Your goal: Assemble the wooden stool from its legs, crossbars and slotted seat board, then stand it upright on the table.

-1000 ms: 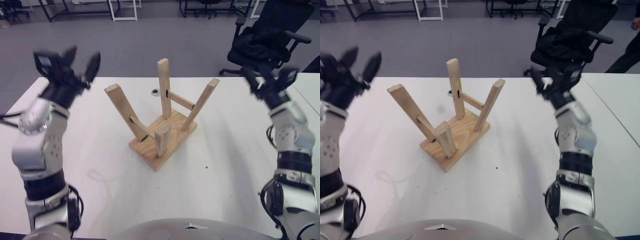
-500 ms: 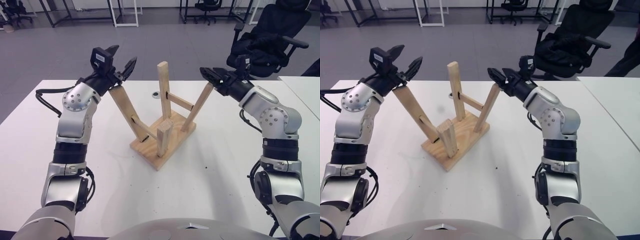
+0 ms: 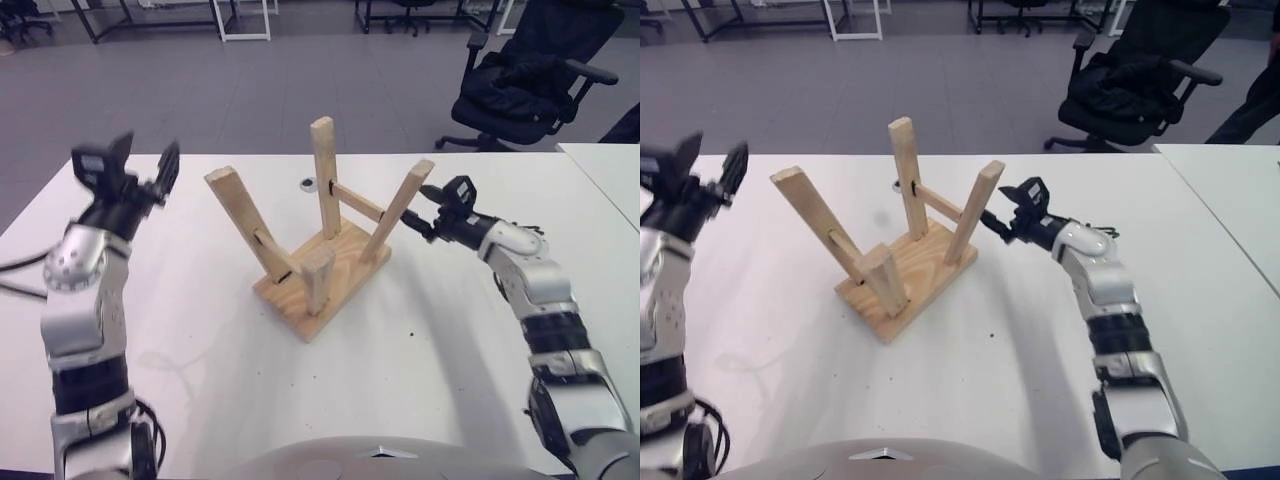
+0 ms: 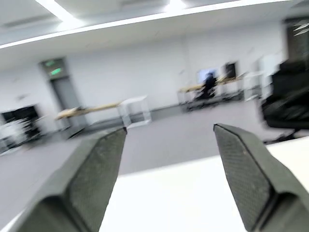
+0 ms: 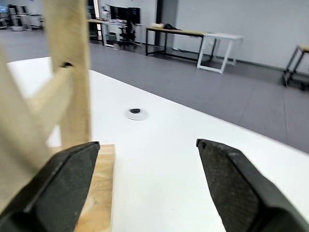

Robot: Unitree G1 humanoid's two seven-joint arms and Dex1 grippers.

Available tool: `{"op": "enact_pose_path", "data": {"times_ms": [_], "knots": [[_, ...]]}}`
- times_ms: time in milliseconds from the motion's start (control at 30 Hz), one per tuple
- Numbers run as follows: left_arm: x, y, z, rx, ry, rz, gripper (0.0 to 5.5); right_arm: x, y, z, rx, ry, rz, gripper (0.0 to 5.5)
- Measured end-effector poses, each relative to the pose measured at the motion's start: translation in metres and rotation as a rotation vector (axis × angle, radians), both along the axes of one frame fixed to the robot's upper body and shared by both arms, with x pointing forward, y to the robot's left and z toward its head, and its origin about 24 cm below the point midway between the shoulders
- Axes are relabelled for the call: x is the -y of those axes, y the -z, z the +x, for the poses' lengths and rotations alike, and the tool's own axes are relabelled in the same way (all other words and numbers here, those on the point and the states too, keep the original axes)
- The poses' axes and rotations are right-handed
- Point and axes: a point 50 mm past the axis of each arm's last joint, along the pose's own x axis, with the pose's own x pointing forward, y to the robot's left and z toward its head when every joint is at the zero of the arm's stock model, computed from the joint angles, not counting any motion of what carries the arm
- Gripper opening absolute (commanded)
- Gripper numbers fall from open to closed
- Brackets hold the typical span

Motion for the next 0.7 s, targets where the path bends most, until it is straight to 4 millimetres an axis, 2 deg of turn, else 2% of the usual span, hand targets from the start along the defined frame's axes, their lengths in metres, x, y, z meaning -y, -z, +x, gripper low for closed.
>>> {"op": "enact_pose_path", "data": {"times_ms": [67,133,167,200,300,367,400,467,567,700], "knots": [[-0.009,0.036,-0.024,-0.111,-0.070,0.006,3.32,0.001,-0.006,-0.031,-0.007,-0.082,-0.012,3.77],[-0.004,0.083,-0.058,-0.303,-0.089,0.102,3.32,0.003,-0.014,-0.065,-0.037,-0.171,-0.051,3.77],[0.000,0.097,-0.067,-0.376,-0.074,0.111,3.32,0.007,-0.012,-0.064,-0.032,-0.152,-0.072,3.77],[0.011,0.113,-0.075,-0.453,-0.027,0.117,3.32,0.020,0.002,-0.051,-0.054,-0.051,-0.121,3.77],[0.033,0.130,-0.079,-0.531,0.054,0.173,3.32,0.042,0.047,-0.024,-0.125,0.164,-0.223,3.77],[0.046,0.139,-0.088,-0.560,0.094,0.199,3.32,0.041,0.084,-0.019,-0.197,0.193,-0.251,3.77],[0.051,0.142,-0.093,-0.557,0.109,0.202,3.32,0.033,0.095,-0.015,-0.200,0.178,-0.233,3.77],[0.064,0.146,-0.097,-0.542,0.150,0.186,3.32,0.012,0.101,0.002,-0.168,0.131,-0.213,3.77],[0.073,0.150,-0.089,-0.524,0.179,0.164,3.32,-0.005,0.109,0.005,-0.149,0.045,-0.192,3.77],[0.082,0.156,-0.047,-0.460,0.193,0.134,3.32,0.006,0.108,-0.009,-0.138,-0.077,-0.223,3.77]]}}
